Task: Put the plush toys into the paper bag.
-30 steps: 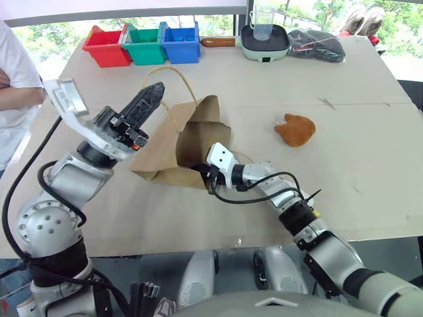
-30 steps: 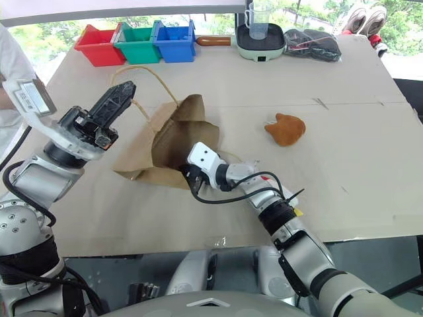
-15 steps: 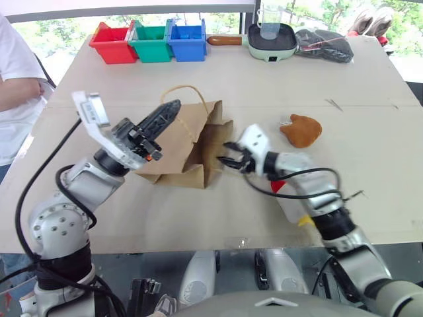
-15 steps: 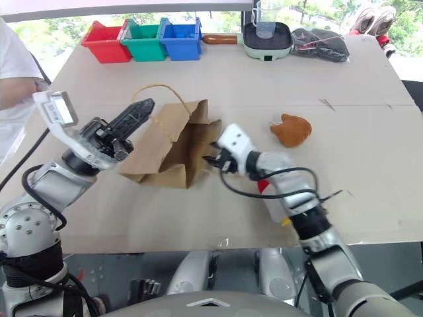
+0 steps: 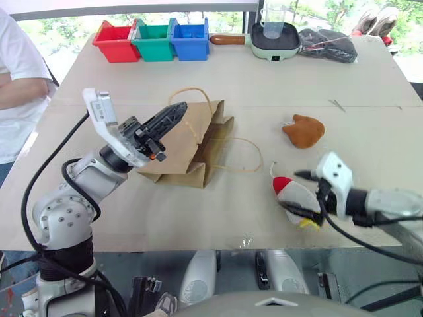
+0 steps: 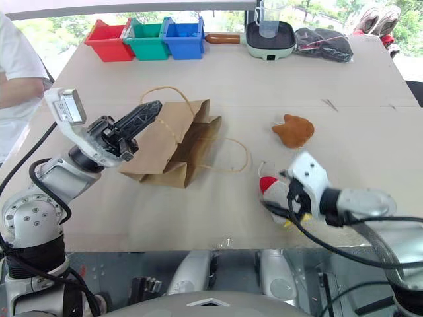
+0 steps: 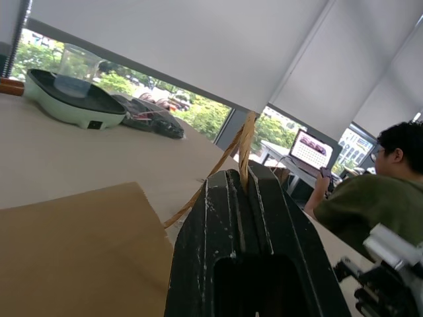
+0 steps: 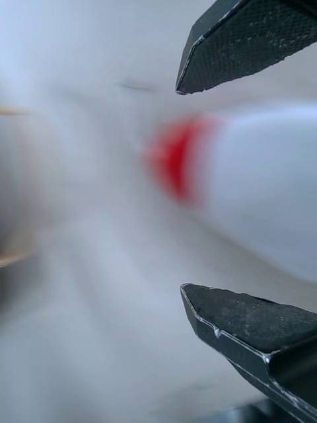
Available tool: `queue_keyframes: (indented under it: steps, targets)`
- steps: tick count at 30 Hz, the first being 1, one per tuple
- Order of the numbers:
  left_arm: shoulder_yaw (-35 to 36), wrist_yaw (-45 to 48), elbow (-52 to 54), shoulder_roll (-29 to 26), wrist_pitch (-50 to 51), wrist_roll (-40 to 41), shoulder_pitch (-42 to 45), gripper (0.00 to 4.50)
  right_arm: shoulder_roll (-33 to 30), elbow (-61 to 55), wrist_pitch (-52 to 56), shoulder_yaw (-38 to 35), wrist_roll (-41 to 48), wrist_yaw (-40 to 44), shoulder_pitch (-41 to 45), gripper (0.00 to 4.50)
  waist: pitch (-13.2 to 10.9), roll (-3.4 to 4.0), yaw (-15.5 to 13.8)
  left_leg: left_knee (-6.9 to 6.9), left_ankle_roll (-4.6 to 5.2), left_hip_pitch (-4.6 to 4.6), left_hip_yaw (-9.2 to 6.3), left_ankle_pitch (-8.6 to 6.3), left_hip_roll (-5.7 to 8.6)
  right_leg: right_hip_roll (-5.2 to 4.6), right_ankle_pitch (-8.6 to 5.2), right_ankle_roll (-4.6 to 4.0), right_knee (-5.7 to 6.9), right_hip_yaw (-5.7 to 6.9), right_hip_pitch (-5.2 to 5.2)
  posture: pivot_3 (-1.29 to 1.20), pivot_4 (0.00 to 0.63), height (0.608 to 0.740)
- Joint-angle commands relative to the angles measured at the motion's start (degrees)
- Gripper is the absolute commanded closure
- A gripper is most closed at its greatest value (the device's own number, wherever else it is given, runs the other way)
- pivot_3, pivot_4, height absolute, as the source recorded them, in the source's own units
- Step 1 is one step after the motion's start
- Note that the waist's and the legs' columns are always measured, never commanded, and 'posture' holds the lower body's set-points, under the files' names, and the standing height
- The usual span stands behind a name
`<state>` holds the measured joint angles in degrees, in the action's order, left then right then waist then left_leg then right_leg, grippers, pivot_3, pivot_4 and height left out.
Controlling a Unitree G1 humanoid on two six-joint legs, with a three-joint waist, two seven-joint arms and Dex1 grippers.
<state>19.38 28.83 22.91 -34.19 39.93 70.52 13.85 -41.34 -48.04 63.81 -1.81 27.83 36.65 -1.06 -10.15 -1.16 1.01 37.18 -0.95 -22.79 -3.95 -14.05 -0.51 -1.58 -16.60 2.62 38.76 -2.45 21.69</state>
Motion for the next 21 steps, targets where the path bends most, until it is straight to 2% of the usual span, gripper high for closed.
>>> queue_keyframes:
  steps: [1,2,4,6,7,8,10,12,14,17,21]
  targets:
    - [-0.1,1.76,0.52,-0.94,0.14,-0.49,1.13,4.5,-2.32,0.99,-3.83,7.32,-8.02,-6.51,-3.41,0.03,0.0,-0.01,0.03,0.0,0.0,0.05,0.07,0.0,-0.01,0.01,-0.01,0.01,0.0,-0.02,-0.01,0.0,0.15,0.74]
    - [-0.17,1.91,0.48,-0.97,0.35,-0.55,1.35,4.5,-2.34,1.88,-5.49,8.61,-9.78,-7.76,-3.84,0.57,0.01,-0.02,0.06,0.01,0.0,0.05,0.18,0.01,-0.01,0.02,-0.01,0.02,-0.01,-0.02,-0.01,0.0,0.15,0.74]
    - [-0.05,2.24,0.33,-1.12,0.8,-0.53,1.65,4.5,-1.04,2.23,-7.31,8.89,-10.58,-8.95,-3.87,1.27,0.05,-0.1,0.08,0.04,0.0,0.08,0.34,0.01,-0.04,0.03,-0.06,0.1,-0.01,-0.05,-0.01,0.0,0.15,0.74]
    - [-0.03,2.75,0.22,-1.43,1.21,-0.62,1.81,4.5,-0.34,1.68,-11.39,7.67,-10.42,-8.01,-3.41,2.3,0.06,-0.15,0.06,0.05,0.0,0.08,0.36,0.01,-0.08,0.08,-0.11,0.2,-0.02,-0.06,-0.01,0.0,0.15,0.74]
    - [0.0,2.9,0.1,-1.54,1.36,-0.63,1.93,4.5,-0.52,1.32,-14.42,6.98,-10.42,-6.76,-3.36,2.48,0.05,-0.14,0.0,0.06,0.0,0.07,0.35,0.01,-0.08,0.08,-0.11,0.2,-0.02,-0.06,-0.01,0.0,0.15,0.74]
    - [-0.02,3.03,0.0,-1.6,1.49,-0.67,2.08,4.5,-0.27,1.22,-16.38,5.39,-9.67,-5.72,-2.9,3.13,0.05,-0.15,-0.08,0.07,0.0,0.06,0.35,0.01,-0.07,0.08,-0.1,0.19,-0.01,-0.08,-0.01,0.0,0.15,0.74]
    - [-0.08,3.31,-0.24,-1.71,1.69,-0.74,2.35,4.5,-0.11,1.65,-19.3,3.46,-8.93,-4.45,-1.68,3.79,0.04,-0.15,-0.13,0.06,0.0,0.04,0.34,0.01,-0.07,0.08,-0.07,0.14,-0.03,-0.06,-0.01,0.0,0.15,0.74]
    - [-0.73,3.77,0.12,-1.67,2.02,-0.8,2.57,4.5,-1.43,3.01,-24.08,2.8,-9.09,-1.44,3.92,4.37,-0.02,-0.14,-0.01,0.06,0.0,0.02,0.33,0.01,-0.08,0.08,-0.01,0.04,-0.04,-0.07,-0.01,0.0,0.15,0.74]
    - [-1.13,4.0,0.46,-1.52,2.21,-0.78,2.63,4.5,-2.23,4.4,-26.8,3.32,-9.08,1.05,8.62,4.5,-0.04,-0.1,0.08,0.07,0.0,0.04,0.32,0.01,-0.08,0.08,-0.01,0.04,-0.03,-0.12,0.01,0.0,0.15,0.74]
    - [-1.62,4.38,0.78,-1.38,2.03,-1.01,2.55,4.5,-3.85,8.67,-31.67,8.42,-11.88,5.87,17.4,4.5,-0.07,-0.1,0.0,0.05,0.0,0.04,0.33,0.01,-0.09,0.11,-0.01,0.03,-0.03,-0.05,0.01,0.0,0.15,0.74]
    - [-2.64,5.06,0.97,-0.91,1.77,-1.64,2.93,4.5,-1.52,18.15,-38.18,17.08,-17.1,10.57,27.67,4.5,-0.07,-0.11,-0.14,-0.01,0.0,-0.01,0.26,0.0,-0.09,0.09,0.0,0.01,-0.07,0.03,0.0,0.0,0.15,0.74]
